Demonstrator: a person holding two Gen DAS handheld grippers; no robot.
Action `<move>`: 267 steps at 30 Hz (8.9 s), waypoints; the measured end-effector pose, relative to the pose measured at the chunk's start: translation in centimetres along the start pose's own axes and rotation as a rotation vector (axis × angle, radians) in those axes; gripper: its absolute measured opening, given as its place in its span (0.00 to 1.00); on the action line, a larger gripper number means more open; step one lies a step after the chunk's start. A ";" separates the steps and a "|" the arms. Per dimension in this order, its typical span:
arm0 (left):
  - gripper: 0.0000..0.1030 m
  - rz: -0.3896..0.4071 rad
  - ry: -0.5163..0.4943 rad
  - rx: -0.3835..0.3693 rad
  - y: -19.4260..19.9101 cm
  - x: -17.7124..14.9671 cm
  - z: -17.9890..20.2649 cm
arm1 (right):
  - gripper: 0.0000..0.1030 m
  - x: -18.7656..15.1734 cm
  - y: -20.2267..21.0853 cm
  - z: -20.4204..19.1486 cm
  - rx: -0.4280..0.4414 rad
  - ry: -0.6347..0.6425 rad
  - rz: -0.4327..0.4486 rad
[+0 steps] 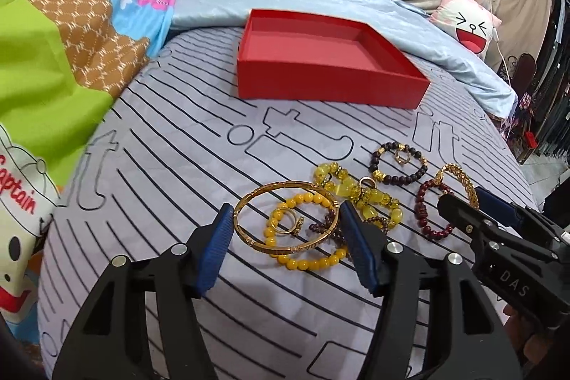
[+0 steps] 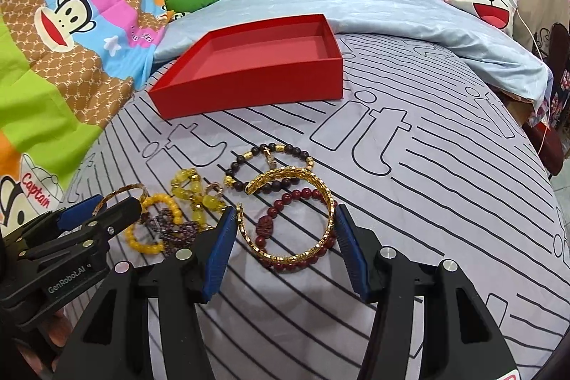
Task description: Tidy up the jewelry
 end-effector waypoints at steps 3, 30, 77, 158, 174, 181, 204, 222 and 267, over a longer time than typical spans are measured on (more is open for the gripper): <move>0.56 0.015 -0.001 0.000 0.8 0.6 -0.2 | 0.52 0.4 0.4 -0.2 0.006 0.004 0.006; 0.56 0.091 -0.100 -0.051 -10.9 23.9 3.3 | 0.52 23.6 -12.4 1.6 0.118 0.045 -0.055; 0.64 0.048 -0.122 0.029 -5.6 19.2 0.7 | 0.60 17.7 -5.3 0.6 0.103 0.115 -0.075; 0.61 -0.042 -0.060 0.036 -2.3 -1.8 1.2 | 0.04 -0.1 1.5 -2.7 0.243 -0.028 -0.071; 0.57 -0.046 -0.074 -0.006 -1.9 -2.4 2.5 | 0.04 -1.8 2.0 -1.3 0.213 -0.059 -0.086; 0.28 -0.031 -0.091 -0.035 -1.5 -2.1 3.3 | 0.04 -1.9 1.9 -1.4 0.215 -0.057 -0.089; 0.02 0.013 -0.098 -0.107 1.3 0.9 4.5 | 0.04 -0.4 3.4 -3.2 0.251 -0.083 -0.039; 0.02 0.068 -0.070 -0.079 2.0 5.6 3.6 | 0.04 5.0 3.9 -3.3 0.283 -0.089 0.064; 0.02 -0.010 -0.045 -0.040 -13.5 19.5 3.2 | 0.04 21.2 -13.1 2.7 0.198 -0.054 -0.081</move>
Point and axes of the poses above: each gripper's, at about its wrist camera, not at the fingertips, and y roughly against the way its jaws point, z to its right, x to its top, the point moved 8 cm from there along -y, roughly the way its jaws point, and after that the axes turned 9 degrees about x, right-handed, at the moved point
